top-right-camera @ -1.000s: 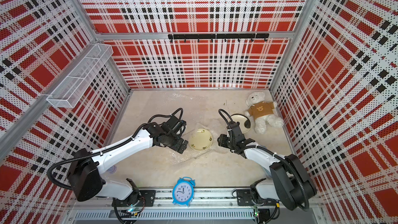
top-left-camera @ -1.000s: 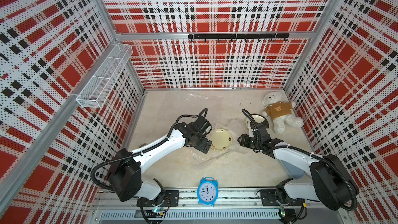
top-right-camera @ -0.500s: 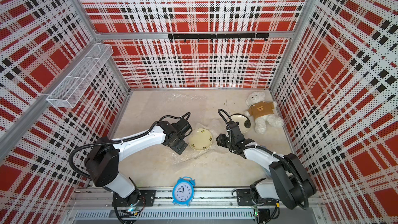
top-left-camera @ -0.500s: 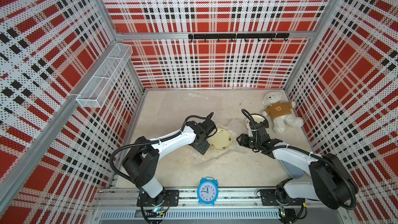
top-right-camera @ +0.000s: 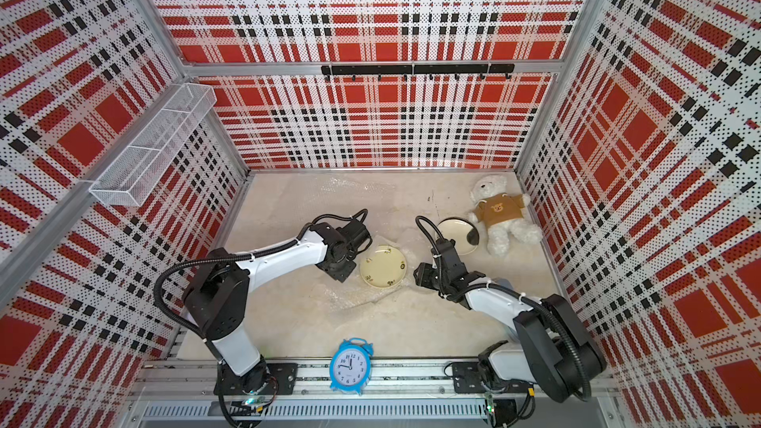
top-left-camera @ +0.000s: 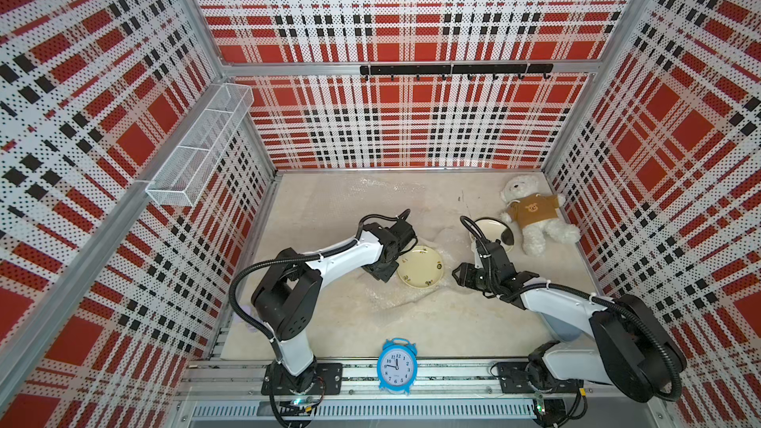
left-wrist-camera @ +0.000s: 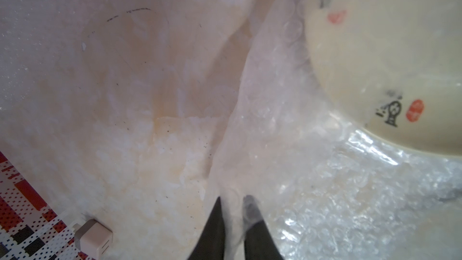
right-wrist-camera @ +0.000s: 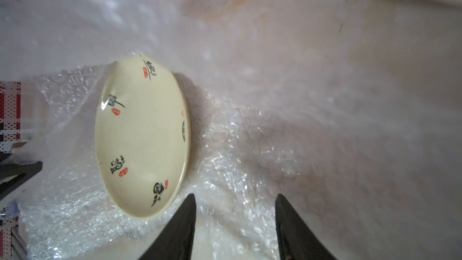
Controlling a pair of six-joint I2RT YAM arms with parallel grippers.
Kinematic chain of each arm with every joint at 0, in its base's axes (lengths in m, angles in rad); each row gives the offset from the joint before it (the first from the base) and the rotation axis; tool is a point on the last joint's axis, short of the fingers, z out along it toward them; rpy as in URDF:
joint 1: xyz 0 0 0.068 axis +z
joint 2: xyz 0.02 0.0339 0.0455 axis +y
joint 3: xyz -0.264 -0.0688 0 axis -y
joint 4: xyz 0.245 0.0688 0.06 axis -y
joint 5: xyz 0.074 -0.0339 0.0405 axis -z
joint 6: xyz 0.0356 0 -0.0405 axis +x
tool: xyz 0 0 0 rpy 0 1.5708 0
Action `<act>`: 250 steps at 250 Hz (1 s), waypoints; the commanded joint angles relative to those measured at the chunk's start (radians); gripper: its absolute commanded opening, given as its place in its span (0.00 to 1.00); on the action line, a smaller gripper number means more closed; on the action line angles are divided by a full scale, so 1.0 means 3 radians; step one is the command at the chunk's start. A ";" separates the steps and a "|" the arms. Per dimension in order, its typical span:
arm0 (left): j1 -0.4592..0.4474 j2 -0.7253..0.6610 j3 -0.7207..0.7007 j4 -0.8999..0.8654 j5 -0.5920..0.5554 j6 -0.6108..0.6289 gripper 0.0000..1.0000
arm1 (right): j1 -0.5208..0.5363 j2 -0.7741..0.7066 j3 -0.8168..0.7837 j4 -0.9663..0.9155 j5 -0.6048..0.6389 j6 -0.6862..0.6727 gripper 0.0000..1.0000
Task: Unpack dinner plates from bubble wrap
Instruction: Unwrap the bubble wrap at the center of the board.
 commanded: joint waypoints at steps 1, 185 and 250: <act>0.0078 0.0039 0.0122 -0.0108 -0.0017 0.0069 0.18 | 0.0043 -0.0101 -0.0094 0.0139 0.0042 0.0037 0.53; 0.0695 0.0248 0.0522 -0.0300 0.0372 0.0416 0.16 | 0.0057 0.0282 -0.0459 0.0609 0.0057 -0.0002 0.52; 0.0808 0.0276 0.0571 -0.0381 0.0564 0.0445 0.16 | 0.0055 -0.0012 -0.0464 0.0314 0.0177 -0.0129 0.52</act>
